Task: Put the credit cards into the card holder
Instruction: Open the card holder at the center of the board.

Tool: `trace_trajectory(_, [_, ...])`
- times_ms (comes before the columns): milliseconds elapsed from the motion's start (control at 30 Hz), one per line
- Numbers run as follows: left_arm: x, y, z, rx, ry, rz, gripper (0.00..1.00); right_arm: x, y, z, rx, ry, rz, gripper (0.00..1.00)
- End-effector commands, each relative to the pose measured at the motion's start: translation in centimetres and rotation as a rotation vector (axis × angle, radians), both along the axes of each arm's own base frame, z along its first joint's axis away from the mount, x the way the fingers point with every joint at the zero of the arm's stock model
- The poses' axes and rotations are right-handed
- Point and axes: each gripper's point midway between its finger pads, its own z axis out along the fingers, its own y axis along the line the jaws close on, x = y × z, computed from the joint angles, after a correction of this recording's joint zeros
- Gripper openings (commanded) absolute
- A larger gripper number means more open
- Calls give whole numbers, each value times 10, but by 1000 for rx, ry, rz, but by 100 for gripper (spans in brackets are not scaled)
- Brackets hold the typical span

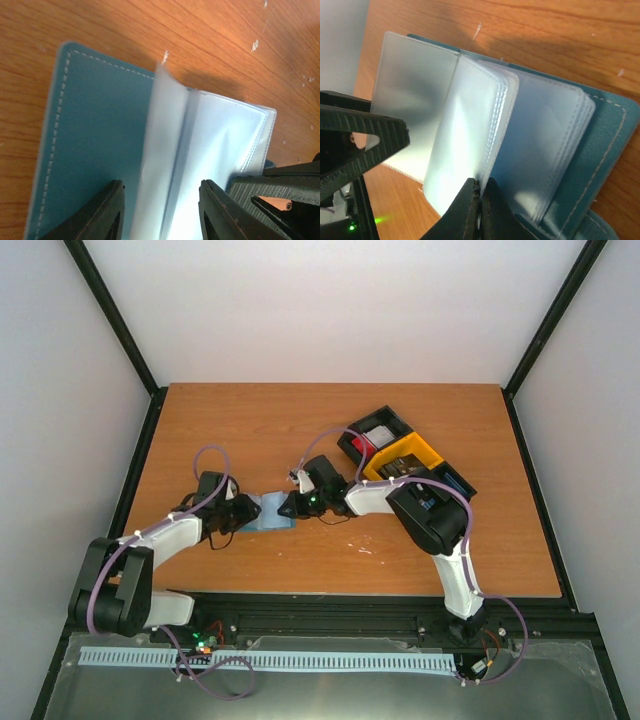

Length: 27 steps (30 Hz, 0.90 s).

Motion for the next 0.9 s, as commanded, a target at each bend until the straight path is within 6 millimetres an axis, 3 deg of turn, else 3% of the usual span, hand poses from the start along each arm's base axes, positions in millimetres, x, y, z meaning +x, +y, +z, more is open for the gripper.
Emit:
trace_trajectory(0, [2,16,1,80,26,49,43,-1,-9,2,-84,-31,0,3])
trace_trajectory(200, [-1,17,-14,101,82,41,39,-2,-19,3,-141,-45,-5,3])
trace_trajectory(600, [-5,16,-19,117,103,6,38,4,-47,-2,-317,-96,-37,3])
trace_trajectory(767, [0,7,-15,79,85,-33,35,18,-52,27,-353,-195,-87,23])
trace_trajectory(867, [1,4,-15,63,81,-42,30,23,-54,44,-419,-285,-119,30])
